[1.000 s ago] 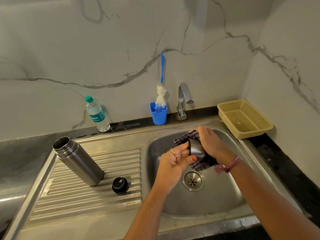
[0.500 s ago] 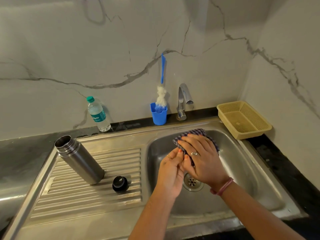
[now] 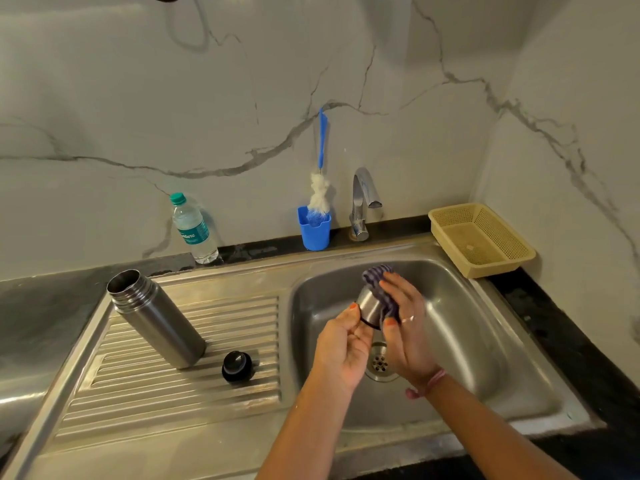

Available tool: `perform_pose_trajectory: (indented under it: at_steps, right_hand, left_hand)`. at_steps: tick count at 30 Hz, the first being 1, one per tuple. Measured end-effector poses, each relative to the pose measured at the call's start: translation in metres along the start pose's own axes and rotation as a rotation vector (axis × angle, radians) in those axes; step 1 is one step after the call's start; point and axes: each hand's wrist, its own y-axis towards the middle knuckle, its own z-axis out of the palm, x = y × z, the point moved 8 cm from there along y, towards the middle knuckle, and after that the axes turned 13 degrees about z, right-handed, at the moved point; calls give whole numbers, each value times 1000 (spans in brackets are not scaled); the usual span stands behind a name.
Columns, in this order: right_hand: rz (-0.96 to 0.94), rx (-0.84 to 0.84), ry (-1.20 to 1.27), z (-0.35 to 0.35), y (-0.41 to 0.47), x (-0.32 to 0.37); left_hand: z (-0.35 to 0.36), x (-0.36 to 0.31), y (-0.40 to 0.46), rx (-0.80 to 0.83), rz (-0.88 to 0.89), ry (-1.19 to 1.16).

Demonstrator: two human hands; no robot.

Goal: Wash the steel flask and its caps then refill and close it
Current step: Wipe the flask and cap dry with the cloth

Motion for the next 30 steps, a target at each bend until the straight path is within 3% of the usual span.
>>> perform_pose_trajectory:
  at_steps: [2,4,6,9,11,14,18,20,24,27,30]
  right_hand:
    - [228,14,236,2,10,-7]
    - [339,68,226,8,21,-8]
    - [258,129,40,12,29,2]
    - [-6,192,-242,23,22,18]
    - [-104,178,-277,22,13,17]
    - [54,143,-2,11,12,2]
    - [469,219,471,12,34,-14]
    - [473,338,348,15,49,-9]
    - [-31,434,-377,24,46,23]
    - [-254,288,-656,25,20,34]
    - [-274,167,-753,23,4,31]
  left_hand:
    - [-3,-4,2,-24,77,110]
    - [-7,-10,3,-49,142,223]
    - [-8,-15,3,-61,166,254]
    - [-8,-18,3,-70,128,188]
    - [-4,-17,2,-47,82,113]
    - [1,-17,0,-20,86,61]
    - [4,-21,2,63,176,300]
    - [9,-24,3,116,207,404]
    - [11,-33,6,133,216,426]
    - [13,-37,5,172,185,395]
    - [11,-33,4,171,181,414]
